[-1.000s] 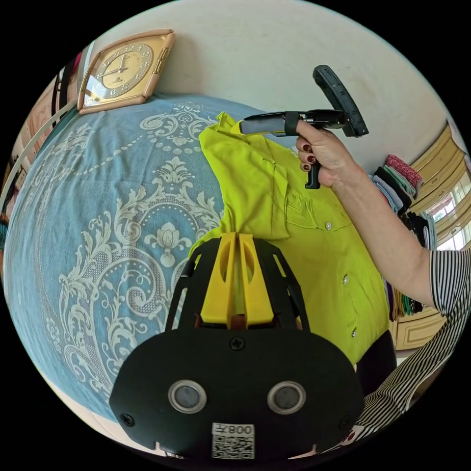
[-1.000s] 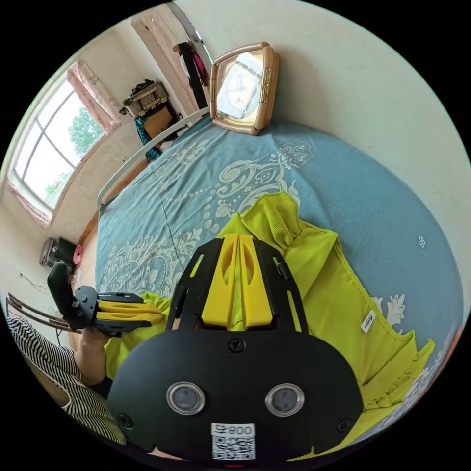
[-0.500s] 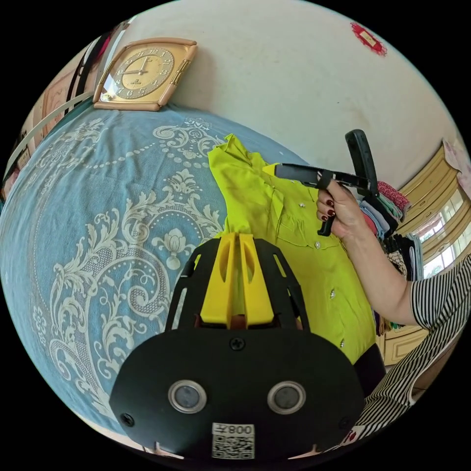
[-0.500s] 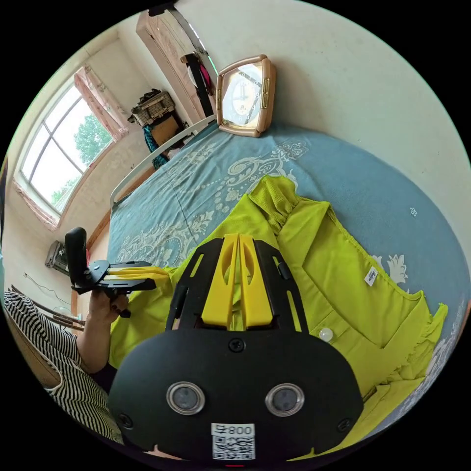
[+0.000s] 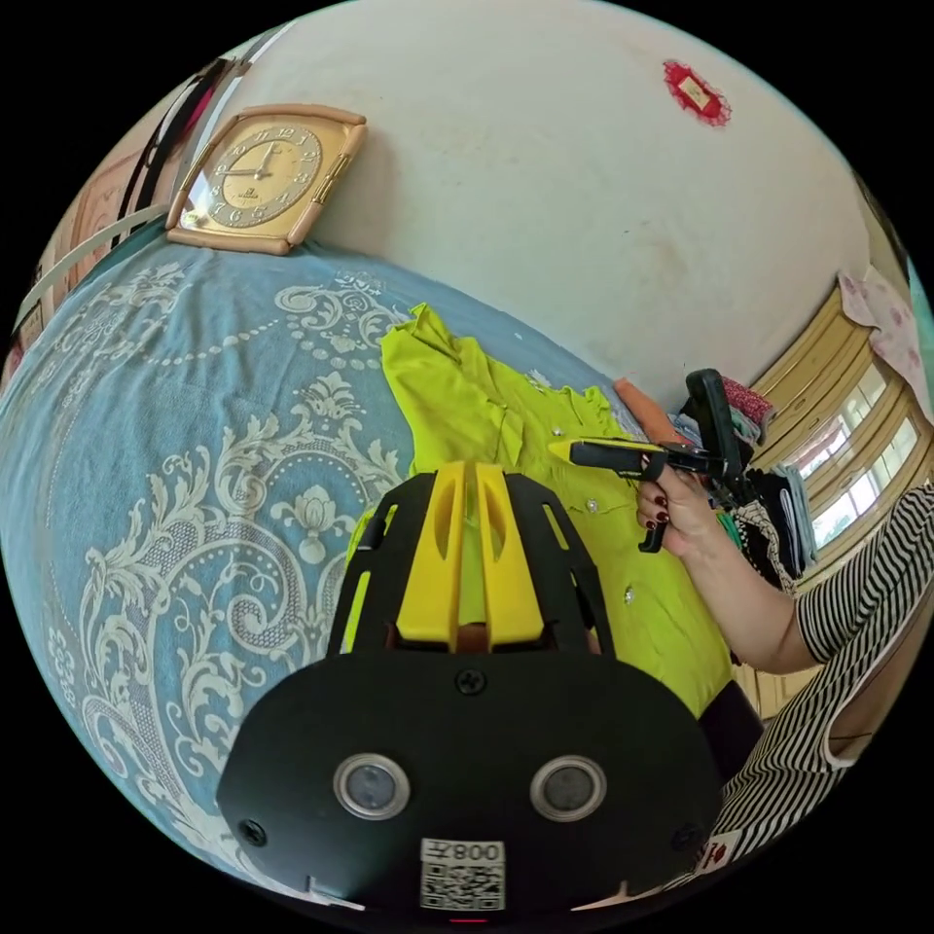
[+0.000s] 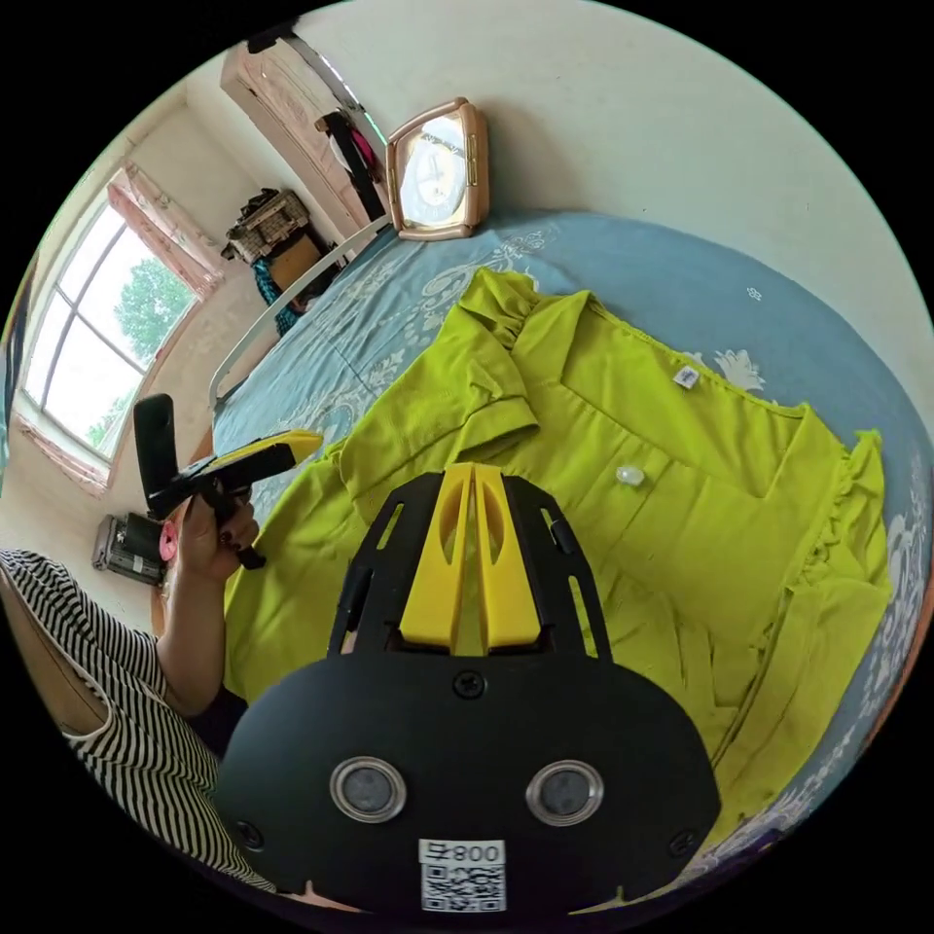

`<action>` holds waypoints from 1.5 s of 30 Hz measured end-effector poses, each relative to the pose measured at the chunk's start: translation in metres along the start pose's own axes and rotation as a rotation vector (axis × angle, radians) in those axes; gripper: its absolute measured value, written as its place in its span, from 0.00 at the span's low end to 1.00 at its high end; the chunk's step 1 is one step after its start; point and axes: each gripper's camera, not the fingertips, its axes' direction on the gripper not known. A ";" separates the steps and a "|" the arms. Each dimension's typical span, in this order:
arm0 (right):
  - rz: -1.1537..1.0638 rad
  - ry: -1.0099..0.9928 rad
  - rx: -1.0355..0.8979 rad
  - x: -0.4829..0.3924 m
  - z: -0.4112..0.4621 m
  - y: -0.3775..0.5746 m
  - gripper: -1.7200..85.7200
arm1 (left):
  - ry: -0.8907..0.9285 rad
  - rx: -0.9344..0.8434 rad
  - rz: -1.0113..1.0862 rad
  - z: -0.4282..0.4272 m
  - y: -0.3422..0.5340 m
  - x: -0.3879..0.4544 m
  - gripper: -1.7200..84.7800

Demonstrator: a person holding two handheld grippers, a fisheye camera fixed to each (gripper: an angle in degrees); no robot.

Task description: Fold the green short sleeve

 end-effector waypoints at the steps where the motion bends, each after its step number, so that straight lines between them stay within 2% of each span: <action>1: 0.020 0.047 -0.001 0.005 -0.011 0.020 0.02 | 0.002 -0.010 0.010 0.001 0.000 0.002 0.04; 6: 0.210 0.242 0.092 0.046 -0.073 0.101 0.02 | -0.106 -0.210 0.021 0.027 0.006 0.011 0.03; 12: 0.430 0.400 0.077 0.101 -0.095 0.178 0.02 | -0.156 -0.240 0.043 0.026 0.016 0.019 0.02; 16: 0.494 0.302 0.126 0.122 -0.101 0.214 0.02 | -0.156 -0.238 0.048 0.022 0.024 0.020 0.02; 20: 0.437 0.250 -0.012 0.128 -0.099 0.220 0.02 | -0.153 -0.234 0.013 0.013 0.034 0.017 0.02; 24: 0.469 0.189 -0.001 0.138 -0.111 0.242 0.02 | -0.168 -0.222 -0.019 -0.003 0.045 0.023 0.02; 29: 0.464 0.230 0.086 0.129 -0.149 0.310 0.02 | -0.221 -0.181 0.016 -0.029 0.065 0.035 0.02; 33: 0.536 0.233 0.063 0.139 -0.145 0.363 0.02 | -0.203 -0.232 0.001 -0.035 0.082 0.030 0.02; 37: 0.595 0.143 0.081 0.152 -0.137 0.398 0.02 | -0.186 -0.264 -0.010 -0.044 0.092 0.024 0.02; 45: 0.596 0.153 0.059 0.143 -0.169 0.475 0.02 | 0.003 -0.310 -0.138 -0.114 0.141 -0.006 0.05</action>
